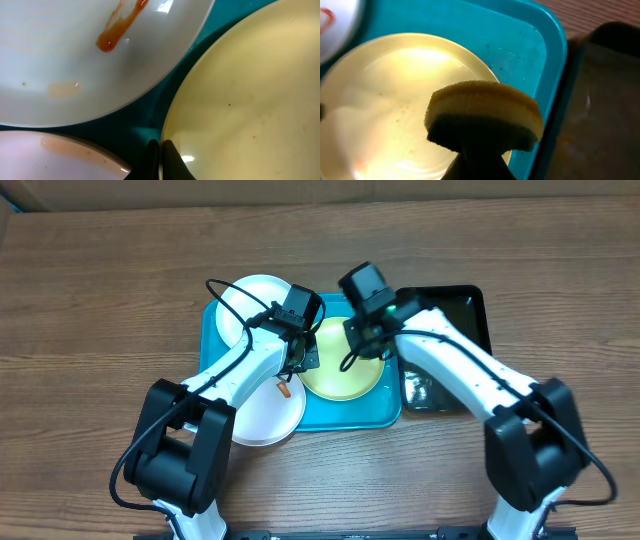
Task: Clean dirty plates on tray and stack at the side
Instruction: 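Wipe the yellow plate surface with the held sponge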
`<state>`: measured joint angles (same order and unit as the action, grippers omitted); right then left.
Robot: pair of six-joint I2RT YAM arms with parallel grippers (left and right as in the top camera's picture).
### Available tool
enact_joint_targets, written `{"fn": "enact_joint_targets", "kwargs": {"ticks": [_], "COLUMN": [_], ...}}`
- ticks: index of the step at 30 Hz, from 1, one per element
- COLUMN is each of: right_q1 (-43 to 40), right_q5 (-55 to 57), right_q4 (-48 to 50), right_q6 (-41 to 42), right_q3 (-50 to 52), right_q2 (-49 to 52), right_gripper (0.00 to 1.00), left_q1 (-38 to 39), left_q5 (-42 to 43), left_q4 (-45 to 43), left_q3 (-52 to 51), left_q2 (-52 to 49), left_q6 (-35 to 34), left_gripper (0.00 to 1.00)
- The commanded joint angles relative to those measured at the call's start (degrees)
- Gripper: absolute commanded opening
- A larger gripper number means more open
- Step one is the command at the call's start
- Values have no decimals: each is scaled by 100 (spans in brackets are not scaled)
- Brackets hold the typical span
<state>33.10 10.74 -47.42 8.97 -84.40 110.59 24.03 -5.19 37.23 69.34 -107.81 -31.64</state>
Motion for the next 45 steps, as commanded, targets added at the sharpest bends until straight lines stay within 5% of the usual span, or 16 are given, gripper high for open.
{"fn": "enact_joint_targets", "kwargs": {"ticks": [1,25,45], "right_q1": [138,225,-291], "right_q5": [1040,664,-2629], "right_q4": [63,345,605], "right_q6": [149,468,431], "right_q3": [9,485,201], "right_q2": [369,850,726], "right_gripper": [4,4,4], "left_q1": [37,39,37], "left_q5": [-74,-66,-55], "left_q4": [2,35,0], "left_q3": [-52,-52,-52], "left_q2": [-70,-70,-70], "left_q6": [-72,-74,-72], "left_gripper": [5,5,4]}}
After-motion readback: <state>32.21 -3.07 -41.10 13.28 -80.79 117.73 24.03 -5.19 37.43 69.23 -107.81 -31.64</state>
